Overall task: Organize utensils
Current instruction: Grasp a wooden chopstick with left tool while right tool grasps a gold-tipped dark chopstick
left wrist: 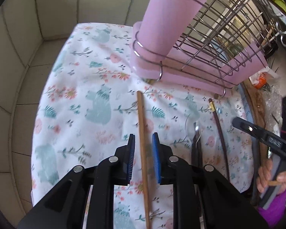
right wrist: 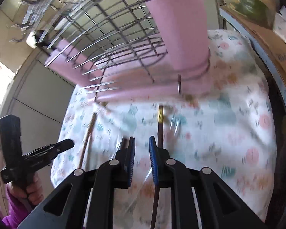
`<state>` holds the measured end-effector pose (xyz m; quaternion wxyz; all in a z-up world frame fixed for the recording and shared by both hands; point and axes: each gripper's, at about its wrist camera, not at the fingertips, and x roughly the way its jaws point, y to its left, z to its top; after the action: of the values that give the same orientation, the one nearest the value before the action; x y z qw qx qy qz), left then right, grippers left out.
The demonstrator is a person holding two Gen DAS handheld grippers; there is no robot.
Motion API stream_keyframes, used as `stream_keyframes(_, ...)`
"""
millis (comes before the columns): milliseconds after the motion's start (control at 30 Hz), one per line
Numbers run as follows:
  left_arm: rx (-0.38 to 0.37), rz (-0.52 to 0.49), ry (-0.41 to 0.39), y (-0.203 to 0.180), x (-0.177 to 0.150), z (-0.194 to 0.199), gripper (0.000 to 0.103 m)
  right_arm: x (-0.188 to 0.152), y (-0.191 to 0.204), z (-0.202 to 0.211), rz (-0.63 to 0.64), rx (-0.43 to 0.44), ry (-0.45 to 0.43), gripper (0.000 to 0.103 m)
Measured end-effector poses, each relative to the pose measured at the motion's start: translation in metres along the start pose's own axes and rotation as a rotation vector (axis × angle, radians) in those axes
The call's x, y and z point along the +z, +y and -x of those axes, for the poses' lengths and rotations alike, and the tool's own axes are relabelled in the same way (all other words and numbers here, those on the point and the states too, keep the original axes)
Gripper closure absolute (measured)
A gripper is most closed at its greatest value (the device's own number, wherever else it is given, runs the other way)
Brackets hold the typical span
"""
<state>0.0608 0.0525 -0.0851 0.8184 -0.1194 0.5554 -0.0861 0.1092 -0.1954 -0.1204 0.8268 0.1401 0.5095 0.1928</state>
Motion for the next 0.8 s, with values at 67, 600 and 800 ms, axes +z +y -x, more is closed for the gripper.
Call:
stream_keyframes(67, -0.012, 0.004, 0.026, -0.001, 0.010, -0.006, 0.085, 0.013, -0.001, -0.013, -0.006, -0.013, 0.033, 0.088)
stream_keyframes(600, 0.038, -0.009, 0.156, -0.007, 0.055, -0.054, 0.085, 0.037, -0.014, -0.045, -0.004, -0.080, 0.134, 0.088)
stream_keyframes(800, 0.065, -0.030, 0.176, -0.011, 0.052, -0.070, 0.085, 0.040, -0.019, -0.052, 0.000, -0.073, 0.177, 0.088)
